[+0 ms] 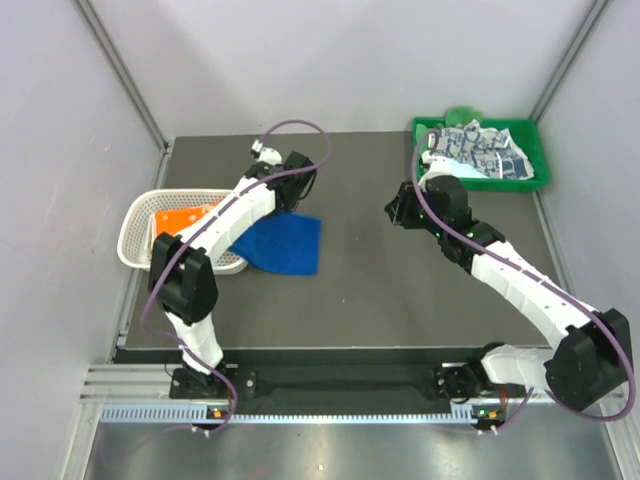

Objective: Fold and stack the towels
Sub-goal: Neatly place the folded towel into the bin

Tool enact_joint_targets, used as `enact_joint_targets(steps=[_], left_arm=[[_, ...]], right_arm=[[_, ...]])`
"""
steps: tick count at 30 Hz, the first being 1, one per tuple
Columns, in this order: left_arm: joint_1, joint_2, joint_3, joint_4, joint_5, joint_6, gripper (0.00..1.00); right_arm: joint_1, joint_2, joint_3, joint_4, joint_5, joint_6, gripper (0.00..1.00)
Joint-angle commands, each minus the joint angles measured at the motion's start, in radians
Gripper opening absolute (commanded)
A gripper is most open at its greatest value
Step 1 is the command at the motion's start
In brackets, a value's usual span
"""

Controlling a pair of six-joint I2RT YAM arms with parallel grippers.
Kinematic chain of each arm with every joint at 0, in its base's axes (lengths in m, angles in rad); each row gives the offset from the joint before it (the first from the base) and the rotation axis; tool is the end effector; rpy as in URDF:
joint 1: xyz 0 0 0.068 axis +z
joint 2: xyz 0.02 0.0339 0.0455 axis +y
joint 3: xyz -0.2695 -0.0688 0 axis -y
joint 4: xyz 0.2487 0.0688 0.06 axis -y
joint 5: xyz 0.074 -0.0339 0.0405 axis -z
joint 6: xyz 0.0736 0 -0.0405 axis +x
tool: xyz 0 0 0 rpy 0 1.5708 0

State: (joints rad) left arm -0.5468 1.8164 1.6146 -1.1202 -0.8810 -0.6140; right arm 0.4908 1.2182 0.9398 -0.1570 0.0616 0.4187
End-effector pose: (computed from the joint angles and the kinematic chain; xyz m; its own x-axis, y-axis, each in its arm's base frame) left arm 0.3464 -0.1444 0.2667 -0.7738 0.0418 -0.6320 -0.3391 0.8154 0.4692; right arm 0.2811 0.1451 0.2936 -0.5111 0.1870 -0.8389 -0.2336 0.9091 0.3449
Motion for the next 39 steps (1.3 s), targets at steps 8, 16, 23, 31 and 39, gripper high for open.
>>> enact_joint_targets(steps=[8,16,23,31,39], left_arm=[[0.143,-0.111,0.044,0.022,-0.131,0.174,0.00],[0.249,-0.164,0.012,0.141,-0.101,0.301,0.00],[0.335,-0.203,-0.038,0.267,-0.018,0.391,0.00],[0.399,-0.229,-0.099,0.359,0.016,0.450,0.00],[0.455,-0.246,-0.122,0.390,0.051,0.477,0.00]], right_arm=[[0.023,-0.029,0.099,-0.004,-0.023,-0.017,0.40],[0.029,-0.023,0.117,-0.003,-0.022,-0.012,0.39],[0.052,0.004,0.154,-0.003,-0.019,-0.011,0.38],[0.075,0.029,0.168,-0.001,-0.006,-0.014,0.39],[0.086,0.040,0.174,-0.001,0.001,-0.015,0.38]])
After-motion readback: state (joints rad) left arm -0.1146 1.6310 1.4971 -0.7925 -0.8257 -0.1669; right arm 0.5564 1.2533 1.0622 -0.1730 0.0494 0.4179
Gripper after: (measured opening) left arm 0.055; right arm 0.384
